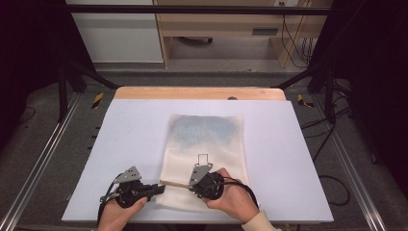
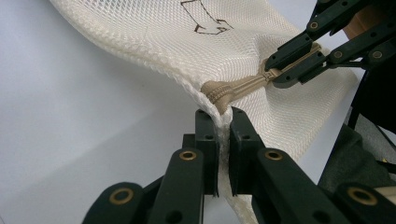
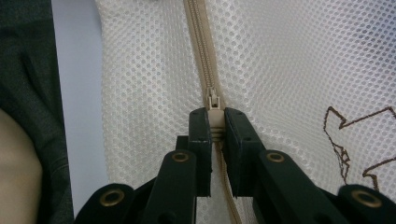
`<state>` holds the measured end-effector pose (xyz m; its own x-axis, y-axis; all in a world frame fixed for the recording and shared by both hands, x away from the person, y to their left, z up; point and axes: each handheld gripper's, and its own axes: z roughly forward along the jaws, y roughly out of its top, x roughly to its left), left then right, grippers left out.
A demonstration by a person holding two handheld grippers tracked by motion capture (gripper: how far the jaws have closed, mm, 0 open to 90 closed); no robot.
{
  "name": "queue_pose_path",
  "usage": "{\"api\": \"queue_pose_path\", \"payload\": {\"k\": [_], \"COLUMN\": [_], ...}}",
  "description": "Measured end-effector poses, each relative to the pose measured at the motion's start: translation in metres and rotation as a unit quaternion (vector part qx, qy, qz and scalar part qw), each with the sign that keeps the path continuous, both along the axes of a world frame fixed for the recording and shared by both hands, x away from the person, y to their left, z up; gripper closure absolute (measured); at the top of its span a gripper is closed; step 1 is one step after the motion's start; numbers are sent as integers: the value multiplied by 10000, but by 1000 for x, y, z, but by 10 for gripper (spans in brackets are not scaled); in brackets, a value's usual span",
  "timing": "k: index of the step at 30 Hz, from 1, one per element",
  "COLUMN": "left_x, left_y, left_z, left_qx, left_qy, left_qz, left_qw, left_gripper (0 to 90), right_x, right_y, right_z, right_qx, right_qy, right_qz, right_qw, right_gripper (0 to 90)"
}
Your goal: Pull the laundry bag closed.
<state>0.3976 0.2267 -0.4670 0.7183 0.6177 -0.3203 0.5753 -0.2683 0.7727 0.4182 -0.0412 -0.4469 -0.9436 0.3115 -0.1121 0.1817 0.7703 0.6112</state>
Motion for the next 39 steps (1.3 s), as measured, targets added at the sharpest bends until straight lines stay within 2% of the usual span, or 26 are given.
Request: {"api": "queue_pose_path", "payload": {"k": [39], "left_x": [-1], "left_y": [-2], "left_z": [0], "left_qx": [-67], "left_qy": [-5], "left_qz": [-86], "left_qw": [9999], "left_gripper": [839], "right_x": [-5], "right_y": [-25], "right_z": [7], "right_qx": [34], "right_qy": [-29], "right_qz": [-161], "right_qw": [9999], "right_gripper": [819]}}
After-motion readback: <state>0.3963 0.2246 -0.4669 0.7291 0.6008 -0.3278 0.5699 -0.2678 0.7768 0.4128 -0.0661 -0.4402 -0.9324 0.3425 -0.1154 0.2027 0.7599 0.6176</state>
